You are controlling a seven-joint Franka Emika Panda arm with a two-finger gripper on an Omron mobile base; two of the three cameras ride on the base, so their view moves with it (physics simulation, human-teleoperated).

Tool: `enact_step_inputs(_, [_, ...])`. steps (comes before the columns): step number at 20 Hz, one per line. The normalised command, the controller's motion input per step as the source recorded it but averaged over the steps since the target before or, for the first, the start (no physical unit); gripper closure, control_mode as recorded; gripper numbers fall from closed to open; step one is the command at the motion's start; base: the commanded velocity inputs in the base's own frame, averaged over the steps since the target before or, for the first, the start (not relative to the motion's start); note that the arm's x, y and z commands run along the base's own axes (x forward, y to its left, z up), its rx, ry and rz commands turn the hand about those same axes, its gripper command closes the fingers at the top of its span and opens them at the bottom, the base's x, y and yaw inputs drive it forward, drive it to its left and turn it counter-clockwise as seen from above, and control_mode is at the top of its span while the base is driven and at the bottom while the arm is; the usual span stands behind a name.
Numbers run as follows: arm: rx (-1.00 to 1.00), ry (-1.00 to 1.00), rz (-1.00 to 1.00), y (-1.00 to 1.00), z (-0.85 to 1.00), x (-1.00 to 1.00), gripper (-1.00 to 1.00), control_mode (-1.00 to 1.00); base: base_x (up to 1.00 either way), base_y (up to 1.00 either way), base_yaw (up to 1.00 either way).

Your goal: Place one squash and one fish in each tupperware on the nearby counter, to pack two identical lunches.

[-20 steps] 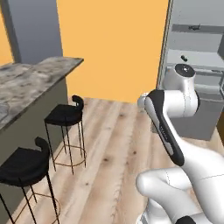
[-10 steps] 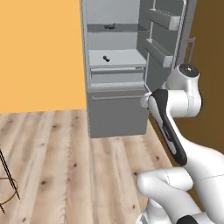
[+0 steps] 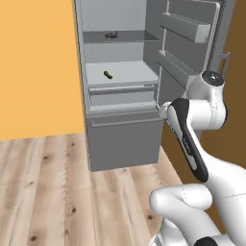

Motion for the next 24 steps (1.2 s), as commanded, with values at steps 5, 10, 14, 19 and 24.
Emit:
enact_step_inputs(5, [0.0,0.0,0.0,0.0,0.0,0.0,-1.0,1.0,1.0,0.08,-0.01])
enact_step_inputs(10, [0.0,0.0,0.0,0.0,0.0,0.0,-1.0,1.0,1.0,0.21,0.0])
enact_step_inputs(14, [0.0,0.0,0.0,0.0,0.0,0.0,-1.0,1.0,1.0,0.42,-0.02])
enact_step_inputs(19, [0.0,0.0,0.0,0.0,0.0,0.0,-1.0,1.0,1.0,0.5,0.0])
enact_step_inputs(24, [0.0,0.0,0.0,0.0,0.0,0.0,-1.0,1.0,0.83,-0.02,0.0])
